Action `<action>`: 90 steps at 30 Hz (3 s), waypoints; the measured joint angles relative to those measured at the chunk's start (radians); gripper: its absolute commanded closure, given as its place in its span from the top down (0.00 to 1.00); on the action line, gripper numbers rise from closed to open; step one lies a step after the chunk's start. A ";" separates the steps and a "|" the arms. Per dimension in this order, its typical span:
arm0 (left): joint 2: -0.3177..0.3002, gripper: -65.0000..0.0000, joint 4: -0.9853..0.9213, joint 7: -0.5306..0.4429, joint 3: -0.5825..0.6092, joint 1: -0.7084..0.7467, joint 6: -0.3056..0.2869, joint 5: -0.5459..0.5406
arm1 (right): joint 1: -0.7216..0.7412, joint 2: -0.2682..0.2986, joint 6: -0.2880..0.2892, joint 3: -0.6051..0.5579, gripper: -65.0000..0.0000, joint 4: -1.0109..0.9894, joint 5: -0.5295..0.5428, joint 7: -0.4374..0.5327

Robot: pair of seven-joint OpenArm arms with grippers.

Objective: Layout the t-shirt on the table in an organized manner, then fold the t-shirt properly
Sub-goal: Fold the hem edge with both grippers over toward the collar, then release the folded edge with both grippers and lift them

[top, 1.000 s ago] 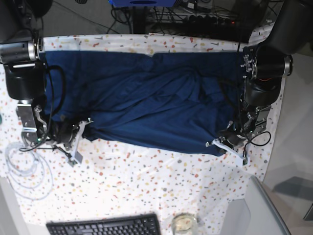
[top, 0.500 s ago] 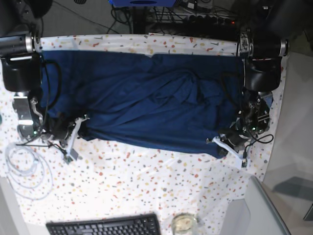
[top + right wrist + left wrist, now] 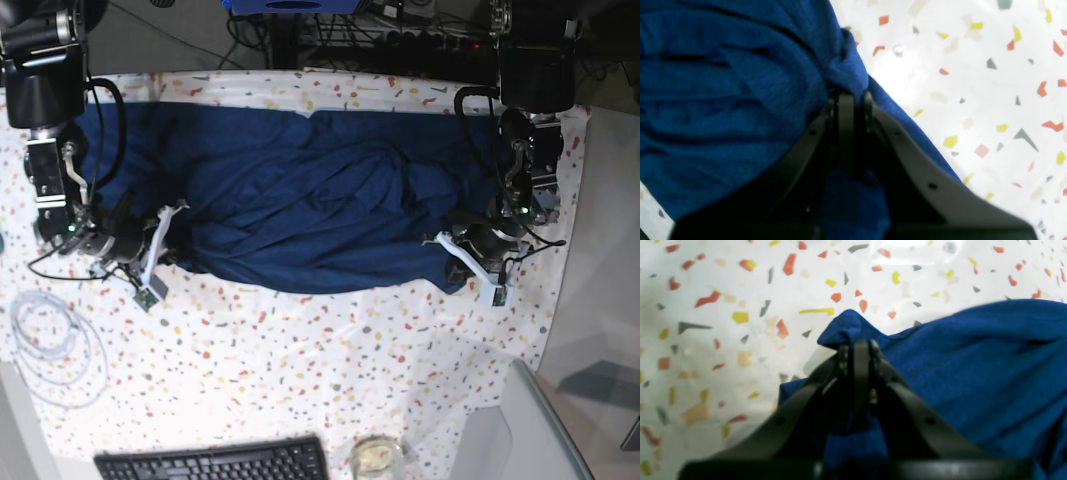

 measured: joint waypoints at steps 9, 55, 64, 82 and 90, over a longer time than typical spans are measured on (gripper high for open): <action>-0.002 0.00 0.196 0.004 -0.109 0.161 0.002 0.001 | -0.090 0.029 0.004 0.007 0.00 0.113 0.002 0.000; 0.007 0.00 0.529 -0.001 -0.221 0.555 -0.076 -0.003 | -0.374 0.041 0.000 0.053 0.00 0.333 0.000 -0.003; 0.003 0.00 0.448 -0.004 -0.221 0.549 -0.076 0.001 | -0.375 0.041 -0.001 0.053 0.00 0.275 0.001 -0.001; 0.002 0.00 0.321 -0.011 -0.221 0.491 -0.076 0.004 | -0.388 0.038 -0.002 0.048 0.00 0.279 0.005 -0.045; 0.002 0.00 0.325 -0.011 -0.221 0.480 -0.075 0.004 | -0.426 0.003 -0.002 0.109 0.33 0.365 0.011 -0.082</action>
